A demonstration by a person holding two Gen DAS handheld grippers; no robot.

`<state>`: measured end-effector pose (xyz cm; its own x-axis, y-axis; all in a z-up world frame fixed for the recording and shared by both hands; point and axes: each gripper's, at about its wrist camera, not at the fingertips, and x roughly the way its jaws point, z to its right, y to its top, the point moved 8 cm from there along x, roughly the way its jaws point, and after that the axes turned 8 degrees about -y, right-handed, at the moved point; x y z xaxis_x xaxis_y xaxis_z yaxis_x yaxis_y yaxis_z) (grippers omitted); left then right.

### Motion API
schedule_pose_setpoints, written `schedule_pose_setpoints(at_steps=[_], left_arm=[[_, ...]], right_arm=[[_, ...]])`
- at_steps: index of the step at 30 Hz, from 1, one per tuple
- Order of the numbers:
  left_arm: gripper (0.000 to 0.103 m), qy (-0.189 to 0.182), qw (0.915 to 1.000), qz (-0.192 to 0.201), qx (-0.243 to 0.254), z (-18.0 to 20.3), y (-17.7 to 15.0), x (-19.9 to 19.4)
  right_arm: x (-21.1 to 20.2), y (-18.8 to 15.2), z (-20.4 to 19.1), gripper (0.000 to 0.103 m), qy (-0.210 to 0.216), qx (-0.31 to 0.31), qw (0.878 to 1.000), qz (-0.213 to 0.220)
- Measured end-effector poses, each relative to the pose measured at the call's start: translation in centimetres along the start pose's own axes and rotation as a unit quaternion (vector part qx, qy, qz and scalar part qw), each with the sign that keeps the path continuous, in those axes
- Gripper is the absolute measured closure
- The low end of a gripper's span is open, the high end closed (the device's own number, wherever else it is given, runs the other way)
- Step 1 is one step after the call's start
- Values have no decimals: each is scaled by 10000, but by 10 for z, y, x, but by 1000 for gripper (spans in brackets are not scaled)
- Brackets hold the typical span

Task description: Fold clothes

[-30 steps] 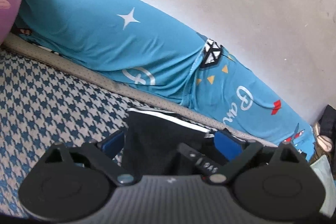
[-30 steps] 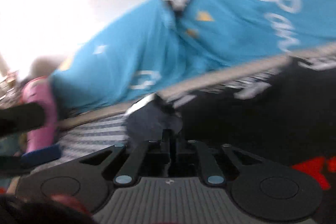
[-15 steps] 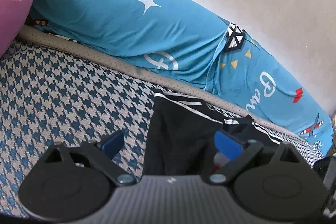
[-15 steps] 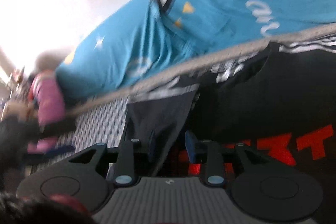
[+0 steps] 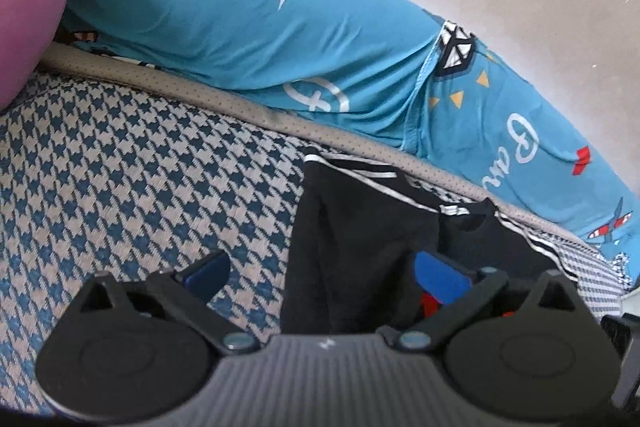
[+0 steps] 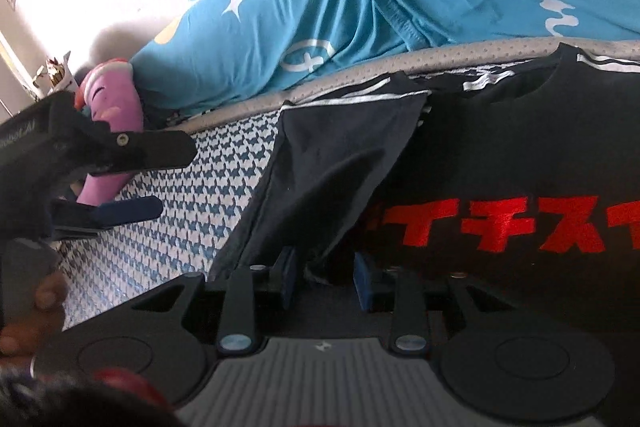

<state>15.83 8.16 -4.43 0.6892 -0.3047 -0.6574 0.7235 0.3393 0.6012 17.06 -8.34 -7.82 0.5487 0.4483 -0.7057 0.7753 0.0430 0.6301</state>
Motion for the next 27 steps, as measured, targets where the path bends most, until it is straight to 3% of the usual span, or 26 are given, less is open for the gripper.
schedule_pose_setpoints(at_steps=[6, 11, 14, 16, 20, 27], left_arm=[[0, 225, 9996, -104, 110, -1, -5, 4], [0, 445, 9985, -225, 217, -4, -10, 6], [0, 572, 9975, -342, 213, -7, -15, 10], [0, 657, 9963, -469, 304, -7, -20, 14], [0, 835, 9925, -707, 541, -6, -33, 21], [0, 1217, 9848, -906, 851, -20, -48, 26]], right_arm=[[4, 0, -3, 93, -87, -48, 9999, 99], [-14, 5, -9, 94, -377, -223, 9990, 98], [-29, 6, -13, 91, -759, -462, 9959, 175], [-33, -1, -11, 82, -1042, -540, 9931, 17], [-53, -6, 3, 82, -999, -244, 9947, -28], [-100, 7, 51, 72, -1107, 100, 9929, 427]])
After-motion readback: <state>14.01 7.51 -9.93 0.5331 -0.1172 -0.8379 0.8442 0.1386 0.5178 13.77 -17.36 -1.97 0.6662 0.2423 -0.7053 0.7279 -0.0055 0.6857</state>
